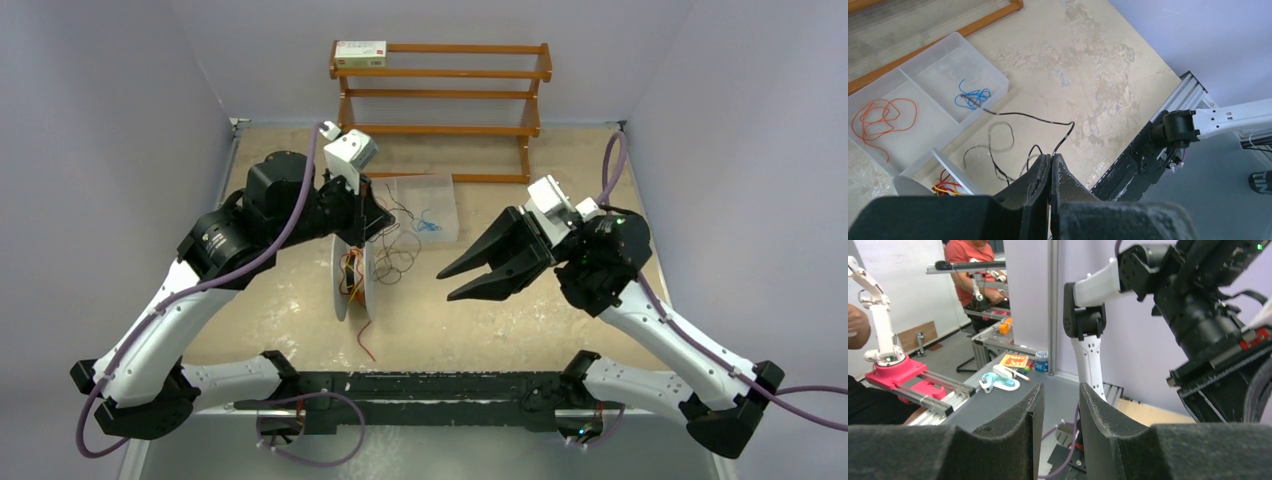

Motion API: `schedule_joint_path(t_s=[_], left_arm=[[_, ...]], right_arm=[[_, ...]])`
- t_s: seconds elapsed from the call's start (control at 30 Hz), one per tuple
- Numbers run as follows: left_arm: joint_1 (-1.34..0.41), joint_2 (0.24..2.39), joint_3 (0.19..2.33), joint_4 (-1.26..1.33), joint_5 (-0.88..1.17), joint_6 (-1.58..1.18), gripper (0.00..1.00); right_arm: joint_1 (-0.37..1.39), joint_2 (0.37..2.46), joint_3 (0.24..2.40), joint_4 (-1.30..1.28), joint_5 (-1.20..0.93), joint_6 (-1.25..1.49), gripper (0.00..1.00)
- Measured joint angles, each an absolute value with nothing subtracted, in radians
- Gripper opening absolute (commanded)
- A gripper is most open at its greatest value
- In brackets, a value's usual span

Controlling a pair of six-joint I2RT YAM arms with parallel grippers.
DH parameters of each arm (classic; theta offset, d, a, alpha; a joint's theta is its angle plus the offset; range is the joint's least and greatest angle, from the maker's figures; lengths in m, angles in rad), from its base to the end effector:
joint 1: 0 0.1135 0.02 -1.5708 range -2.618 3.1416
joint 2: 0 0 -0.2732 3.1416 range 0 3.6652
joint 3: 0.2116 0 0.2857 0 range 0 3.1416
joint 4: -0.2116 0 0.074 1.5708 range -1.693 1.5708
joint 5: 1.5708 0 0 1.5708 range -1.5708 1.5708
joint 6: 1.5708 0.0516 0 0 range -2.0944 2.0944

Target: Wrap the cables

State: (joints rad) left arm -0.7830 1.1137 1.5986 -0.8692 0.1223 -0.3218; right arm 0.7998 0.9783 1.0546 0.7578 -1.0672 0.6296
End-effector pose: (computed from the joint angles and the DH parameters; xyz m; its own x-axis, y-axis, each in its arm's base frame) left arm 0.1619 -0.1700 0.4950 -0.4989 0.0536 -0.8650 0.6562 0.6753 -0.3366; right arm 0.1124 0.1805 0.4945 -0.0281 0.3789 -0.9250 -0.9151 -0.3821 -0.1287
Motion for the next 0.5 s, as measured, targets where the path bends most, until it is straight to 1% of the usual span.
schedule_joint_path(t_s=[0.07,0.1,0.13,0.23,0.37,0.4,0.43,0.5], left_arm=[[-0.781,1.113,1.593,-0.867,0.115,-0.322,0.0],[-0.782,1.112,1.591,-0.864,0.115,-0.322,0.0],[-0.782,1.112,1.59,-0.862,0.115,-0.322,0.0],[-0.782,1.111,1.589,-0.853,0.115,-0.322,0.0],[-0.782,1.102,1.589,-0.841,0.115,-0.323,0.0],[-0.782,1.092,1.589,-0.823,0.114,-0.332,0.0],[-0.782,1.091,1.589,-0.823,0.113,-0.332,0.0],[-0.782,1.081,1.589,-0.812,0.105,-0.347,0.0]], right_arm=[[0.801,0.975,1.054,0.81,-1.067,0.668,0.36],[0.801,0.972,1.054,0.818,-1.065,0.674,0.4],[0.801,0.966,1.054,0.817,-1.059,0.675,0.41],[0.802,0.937,1.066,0.723,-1.001,0.627,0.42],[0.803,0.893,1.097,0.536,-0.869,0.509,0.52],[0.803,0.86,1.1,0.414,-0.766,0.426,0.57],[0.803,0.86,1.1,0.409,-0.762,0.423,0.59],[0.803,0.837,1.089,0.347,-0.683,0.381,0.66]])
